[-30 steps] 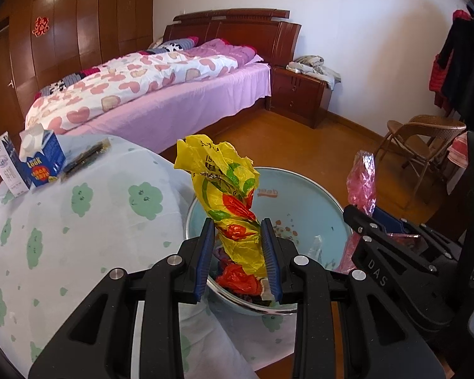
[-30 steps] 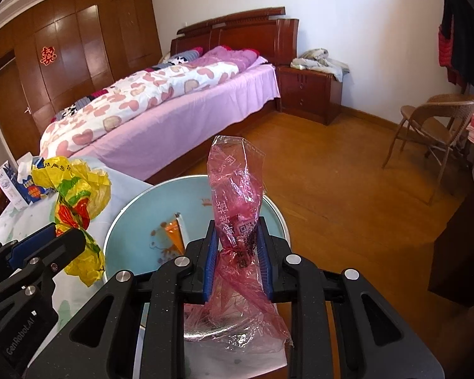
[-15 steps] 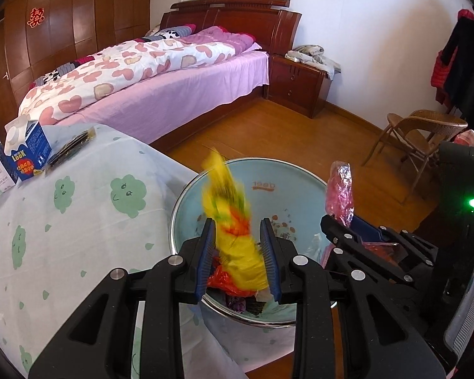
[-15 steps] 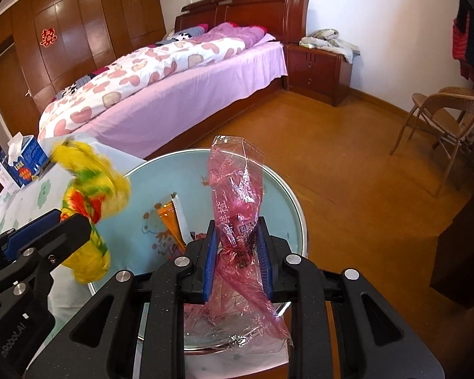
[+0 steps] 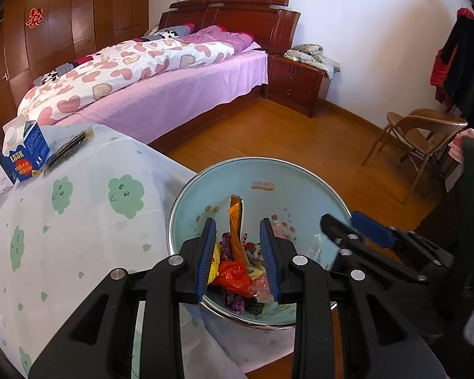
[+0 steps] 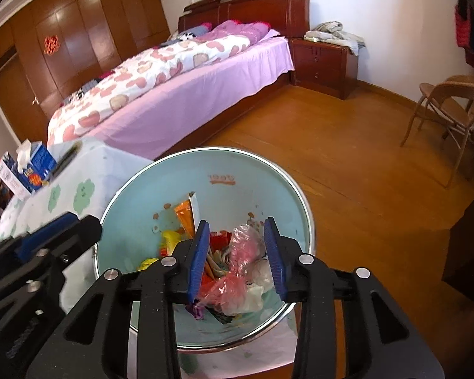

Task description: Collect trash

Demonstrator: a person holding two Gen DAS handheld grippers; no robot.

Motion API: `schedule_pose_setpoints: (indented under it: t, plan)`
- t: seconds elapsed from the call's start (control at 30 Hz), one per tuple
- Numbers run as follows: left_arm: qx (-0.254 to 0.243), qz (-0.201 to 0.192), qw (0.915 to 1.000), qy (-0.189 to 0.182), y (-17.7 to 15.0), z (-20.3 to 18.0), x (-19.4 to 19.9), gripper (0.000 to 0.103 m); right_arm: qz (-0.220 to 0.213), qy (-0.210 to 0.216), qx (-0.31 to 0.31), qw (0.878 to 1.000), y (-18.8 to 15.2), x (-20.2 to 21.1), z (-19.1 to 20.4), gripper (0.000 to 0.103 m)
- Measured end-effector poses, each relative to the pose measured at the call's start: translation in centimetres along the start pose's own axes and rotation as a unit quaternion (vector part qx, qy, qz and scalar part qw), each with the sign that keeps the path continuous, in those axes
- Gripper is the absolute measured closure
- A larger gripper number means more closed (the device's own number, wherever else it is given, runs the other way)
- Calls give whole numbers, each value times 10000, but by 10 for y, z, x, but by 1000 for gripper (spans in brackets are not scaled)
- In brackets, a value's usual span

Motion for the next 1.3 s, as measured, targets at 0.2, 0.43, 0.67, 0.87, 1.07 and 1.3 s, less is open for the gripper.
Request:
schedule_pose_setpoints:
  t: [0.2, 0.43, 0.67, 0.87, 1.07, 1.3]
  plan:
    - [-17, -56, 9999, 105, 1, 5, 3, 56, -409, -313, -487, 9975, 4, 16, -6, 47]
    - [-102, -284, 9990, 323, 4, 13, 14, 23, -752, -567, -896, 9915, 3, 31, -11, 29]
    - [-132, -444, 9969, 631, -2, 36, 36, 7, -763, -663, -984, 9900, 3, 49, -23, 15]
    - [-107, -481, 9960, 743, -14, 58, 57, 6, -661, -645, -872, 9919, -6, 69, -20, 14]
    - [-81, -689, 9939, 860, -20, 79, 88, 6, -750, -651, -764, 9921, -19, 90, 0, 14]
    - [-96, -1006, 9907, 907, -26, 93, 127, 6, -1158, -730, -425, 9897, -24, 117, 33, 12]
Point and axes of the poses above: each gripper's, at about its wrist camera, not at the fingertips, and x roughly against the way its jaws point, z to its left, y to its top, the point moved 10 cm from there along -x, roughly the way its jaws point, and after that the axes turned 8 degrees about -z, right-handed, at the moved point
